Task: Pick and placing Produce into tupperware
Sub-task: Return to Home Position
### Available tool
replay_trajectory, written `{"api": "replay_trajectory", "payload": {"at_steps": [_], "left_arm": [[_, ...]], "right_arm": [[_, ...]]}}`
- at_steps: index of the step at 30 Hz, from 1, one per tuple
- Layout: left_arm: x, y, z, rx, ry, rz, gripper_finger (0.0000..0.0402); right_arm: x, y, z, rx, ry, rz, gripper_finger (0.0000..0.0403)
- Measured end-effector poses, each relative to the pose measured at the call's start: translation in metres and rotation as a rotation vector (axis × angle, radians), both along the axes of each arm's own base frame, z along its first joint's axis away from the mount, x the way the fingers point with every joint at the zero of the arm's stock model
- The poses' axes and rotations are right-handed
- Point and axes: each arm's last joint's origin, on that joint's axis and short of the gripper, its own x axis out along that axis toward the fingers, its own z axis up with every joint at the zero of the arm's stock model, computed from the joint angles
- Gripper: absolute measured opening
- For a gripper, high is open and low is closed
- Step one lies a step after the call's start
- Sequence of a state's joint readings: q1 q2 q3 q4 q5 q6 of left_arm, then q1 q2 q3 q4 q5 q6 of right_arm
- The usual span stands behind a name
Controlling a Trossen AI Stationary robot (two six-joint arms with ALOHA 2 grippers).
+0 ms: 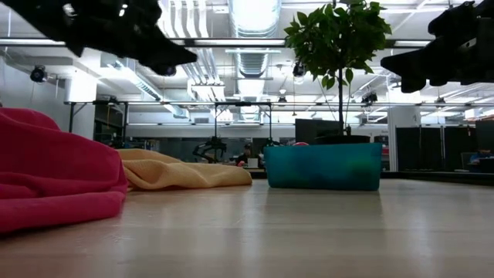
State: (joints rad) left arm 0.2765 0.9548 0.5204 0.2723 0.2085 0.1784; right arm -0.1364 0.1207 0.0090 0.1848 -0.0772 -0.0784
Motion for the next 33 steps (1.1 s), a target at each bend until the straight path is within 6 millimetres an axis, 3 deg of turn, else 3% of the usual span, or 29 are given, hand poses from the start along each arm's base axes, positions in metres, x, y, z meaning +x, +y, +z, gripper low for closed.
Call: {"api": "replay_trajectory", "payload": {"at_steps": [13,20,29,33], "left_arm": [[-0.068,-0.014,-0.03,-0.038,-0.125,0.135,0.0],[-0.09,-0.02,-0.047,-0.089,-0.063,0.23,0.0],[-0.108,-0.032,-0.058,-0.123,-0.107,0.217,0.0],[-0.111,-0.037,-0.074,-0.145,-0.075,0.178,0.0]], "right_arm": [[0.0,-0.002,0.002,-0.014,-0.014,-0.08,0.0009],[0.0,-0.002,0.002,-0.022,-0.013,-0.081,0.0009],[0.0,-0.002,0.002,-0.022,-0.012,-0.081,0.0009],[0.0,-0.002,0.002,-0.011,-0.014,-0.08,0.0009]]}}
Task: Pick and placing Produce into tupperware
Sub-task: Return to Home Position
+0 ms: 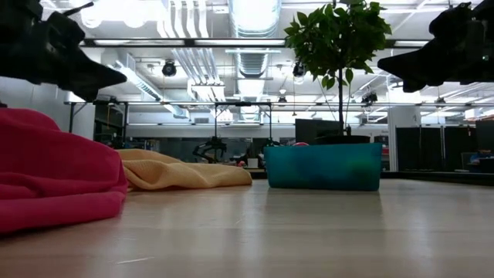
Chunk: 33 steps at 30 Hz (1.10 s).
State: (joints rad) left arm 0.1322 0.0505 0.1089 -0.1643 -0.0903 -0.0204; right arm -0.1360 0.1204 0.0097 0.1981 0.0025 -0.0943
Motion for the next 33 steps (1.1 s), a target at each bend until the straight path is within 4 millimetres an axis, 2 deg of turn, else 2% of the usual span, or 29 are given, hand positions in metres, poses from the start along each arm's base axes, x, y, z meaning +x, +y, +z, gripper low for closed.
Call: {"api": "replay_trajectory", "payload": {"at_steps": [9,20,33], "left_arm": [[0.0002,-0.0016,-0.0105,-0.028,0.025,0.003,0.0],[0.0004,-0.0026,-0.0105,-0.028,0.013,-0.02,0.0],[0.0009,-0.0034,-0.0105,-0.021,0.008,-0.049,0.0]], "right_arm": [[0.0,0.0,0.0001,0.008,-0.001,0.001,0.0009],[0.0009,0.0023,-0.0033,0.023,0.035,0.083,0.0009],[0.0009,0.0023,-0.0033,0.027,0.034,0.086,0.0009]]}}
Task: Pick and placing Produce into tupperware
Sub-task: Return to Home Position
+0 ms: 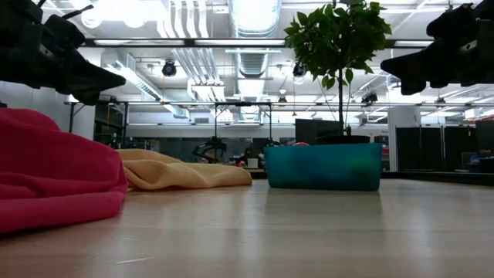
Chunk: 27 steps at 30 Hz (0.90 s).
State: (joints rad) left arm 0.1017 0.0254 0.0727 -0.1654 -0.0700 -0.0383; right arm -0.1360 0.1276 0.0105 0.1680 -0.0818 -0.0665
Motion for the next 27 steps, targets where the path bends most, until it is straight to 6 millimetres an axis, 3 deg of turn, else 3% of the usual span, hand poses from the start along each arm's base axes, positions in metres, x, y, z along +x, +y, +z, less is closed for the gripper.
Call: {"api": "replay_trajectory", "payload": {"at_steps": [27], "left_arm": [[0.0003,-0.0004,-0.0006,0.017,0.001,-0.018,0.0]], "right_arm": [[0.0,-0.0001,-0.0005,-0.004,0.005,-0.001,0.0009]]}}
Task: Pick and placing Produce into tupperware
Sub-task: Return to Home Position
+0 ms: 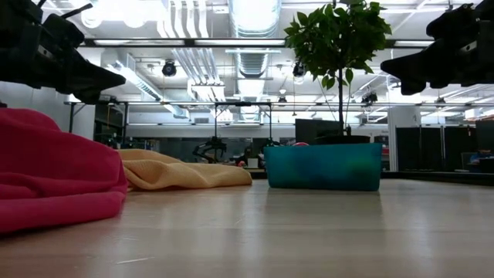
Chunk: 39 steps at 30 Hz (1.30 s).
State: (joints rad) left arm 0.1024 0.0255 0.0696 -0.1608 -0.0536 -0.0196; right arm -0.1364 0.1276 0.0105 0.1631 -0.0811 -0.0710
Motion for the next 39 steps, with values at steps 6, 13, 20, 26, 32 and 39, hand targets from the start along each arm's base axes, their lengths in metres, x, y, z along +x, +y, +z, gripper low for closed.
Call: {"api": "replay_trajectory", "payload": {"at_steps": [6,13,20,26,32,39], "left_arm": [[0.0001,0.0,-0.0003,0.0,0.002,0.0,0.0],[0.0012,0.0001,-0.0006,0.0,-0.003,0.0,0.0],[0.003,0.0003,0.0018,0.005,-0.05,0.0,0.0],[0.0034,0.0003,0.0015,0.005,-0.049,0.0,0.0],[0.0033,0.0003,0.0017,0.006,-0.051,0.0,0.0],[0.0034,0.0004,0.0019,0.006,-0.053,0.0,0.0]], "right_arm": [[0.0,-0.0001,0.0,-0.005,0.001,-0.003,0.0009],[0.0,-0.0001,0.0,0.019,-0.001,-0.003,0.0009],[0.0,-0.0001,-0.0001,0.071,-0.003,0.0,0.0009],[0.0,-0.0001,-0.0001,0.072,-0.003,0.0,0.0009],[0.0,-0.0001,-0.0003,0.072,-0.002,0.0,0.0009],[0.0,-0.0001,-0.0003,0.071,-0.002,0.0,0.0009]]}}
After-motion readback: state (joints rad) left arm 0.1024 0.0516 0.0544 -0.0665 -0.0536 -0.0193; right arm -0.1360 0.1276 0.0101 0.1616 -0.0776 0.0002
